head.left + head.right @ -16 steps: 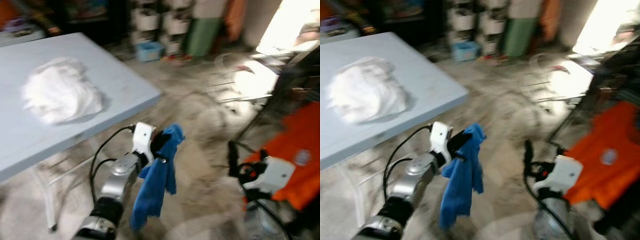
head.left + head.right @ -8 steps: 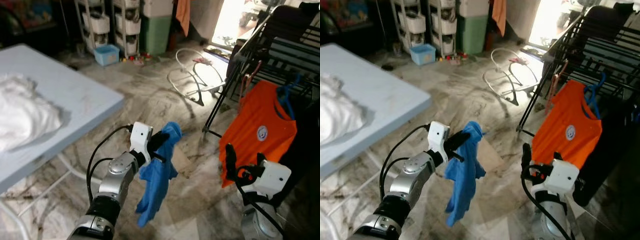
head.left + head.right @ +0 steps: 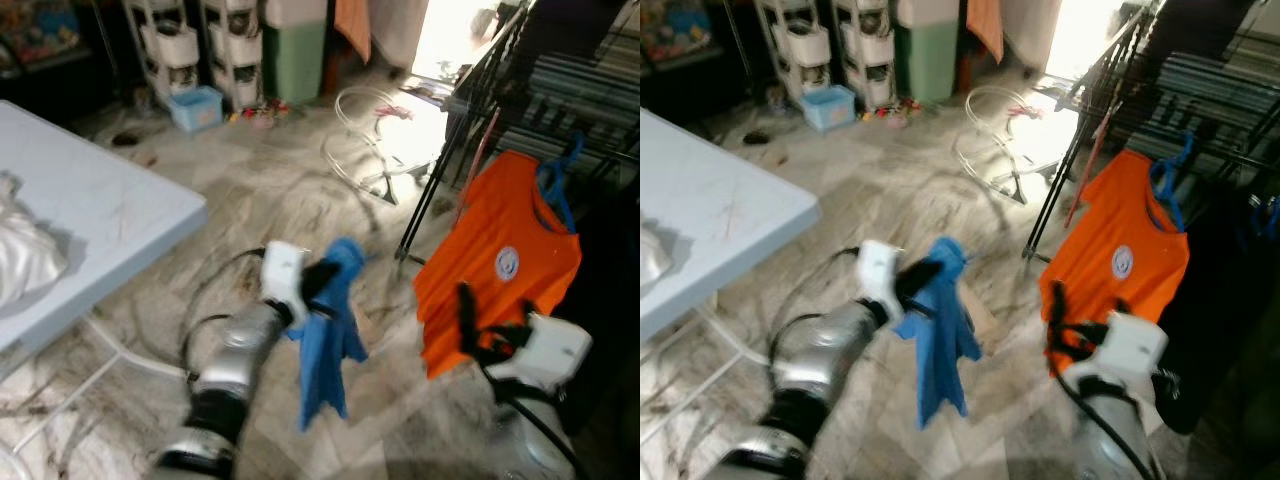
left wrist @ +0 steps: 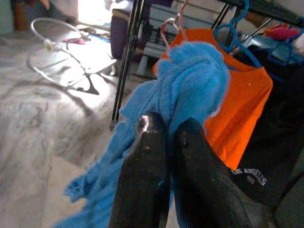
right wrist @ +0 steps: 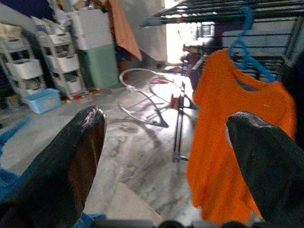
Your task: Hang hanger
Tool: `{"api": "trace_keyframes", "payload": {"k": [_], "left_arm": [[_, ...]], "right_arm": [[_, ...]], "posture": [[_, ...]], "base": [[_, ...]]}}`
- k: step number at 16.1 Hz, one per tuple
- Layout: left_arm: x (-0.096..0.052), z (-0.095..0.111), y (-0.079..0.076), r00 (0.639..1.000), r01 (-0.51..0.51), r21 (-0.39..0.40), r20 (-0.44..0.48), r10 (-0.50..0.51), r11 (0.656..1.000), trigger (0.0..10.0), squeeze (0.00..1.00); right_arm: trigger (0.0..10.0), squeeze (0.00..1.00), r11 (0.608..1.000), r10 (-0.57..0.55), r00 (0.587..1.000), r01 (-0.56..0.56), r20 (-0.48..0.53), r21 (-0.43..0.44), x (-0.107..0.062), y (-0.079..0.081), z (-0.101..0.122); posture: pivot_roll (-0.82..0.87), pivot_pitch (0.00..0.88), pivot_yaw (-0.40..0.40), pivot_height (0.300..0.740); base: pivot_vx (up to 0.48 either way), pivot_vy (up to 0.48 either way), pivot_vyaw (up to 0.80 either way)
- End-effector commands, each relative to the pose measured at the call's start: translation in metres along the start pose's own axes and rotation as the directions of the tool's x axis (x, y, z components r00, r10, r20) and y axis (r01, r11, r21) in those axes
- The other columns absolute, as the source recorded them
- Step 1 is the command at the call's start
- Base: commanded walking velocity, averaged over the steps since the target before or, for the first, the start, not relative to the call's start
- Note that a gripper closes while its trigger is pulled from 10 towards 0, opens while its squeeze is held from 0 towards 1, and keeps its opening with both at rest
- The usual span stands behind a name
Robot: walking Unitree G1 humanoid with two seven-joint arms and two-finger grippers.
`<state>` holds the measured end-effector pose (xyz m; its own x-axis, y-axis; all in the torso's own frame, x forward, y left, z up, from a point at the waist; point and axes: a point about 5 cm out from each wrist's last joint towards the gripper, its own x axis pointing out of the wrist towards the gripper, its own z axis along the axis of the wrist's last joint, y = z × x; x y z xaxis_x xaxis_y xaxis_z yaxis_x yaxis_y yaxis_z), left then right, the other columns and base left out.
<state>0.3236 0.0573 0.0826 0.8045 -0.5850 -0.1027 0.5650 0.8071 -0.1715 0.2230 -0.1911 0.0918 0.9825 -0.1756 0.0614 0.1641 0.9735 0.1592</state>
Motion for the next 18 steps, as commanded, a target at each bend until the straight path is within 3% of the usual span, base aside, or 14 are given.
{"api": "trace_keyframes", "payload": {"k": [1,6,11,15,18], "left_arm": [[0.003,0.008,0.007,0.998,-0.055,0.034,0.013,0.054,0.998,10.0,0.00],[-0.006,0.009,0.034,0.969,-0.248,0.088,0.040,0.245,0.965,10.0,0.00],[-0.002,0.018,0.030,0.976,-0.208,0.084,0.081,0.201,0.975,10.0,0.00],[0.003,0.037,0.024,0.965,-0.215,0.116,0.180,0.192,0.970,10.0,0.00],[-0.005,0.021,0.029,0.968,-0.232,0.138,0.132,0.215,0.963,10.0,0.00]], "right_arm": [[10.0,0.00,1.000,0.009,1.000,-0.009,0.009,-0.001,0.001,0.002,0.003],[10.0,0.00,1.000,0.007,1.000,-0.007,0.010,-0.002,0.001,0.002,0.002],[10.0,0.00,1.000,0.016,1.000,-0.016,0.011,-0.001,0.003,0.004,0.002],[10.0,0.00,1.000,0.019,1.000,-0.019,0.015,0.000,0.003,0.004,0.002],[10.0,0.00,0.999,0.010,1.000,-0.011,0.010,0.030,0.002,0.006,0.000]], "posture": [[0.09,0.003,-0.097,0.740],[0.09,0.000,-0.098,0.740],[0.10,0.004,-0.102,0.740],[0.10,0.007,-0.107,0.740],[0.10,0.007,-0.110,0.740]], "base": [[0.000,0.000,0.00],[0.000,0.000,0.00],[0.000,0.000,0.00],[0.000,0.000,0.00],[0.000,0.000,0.00]]}}
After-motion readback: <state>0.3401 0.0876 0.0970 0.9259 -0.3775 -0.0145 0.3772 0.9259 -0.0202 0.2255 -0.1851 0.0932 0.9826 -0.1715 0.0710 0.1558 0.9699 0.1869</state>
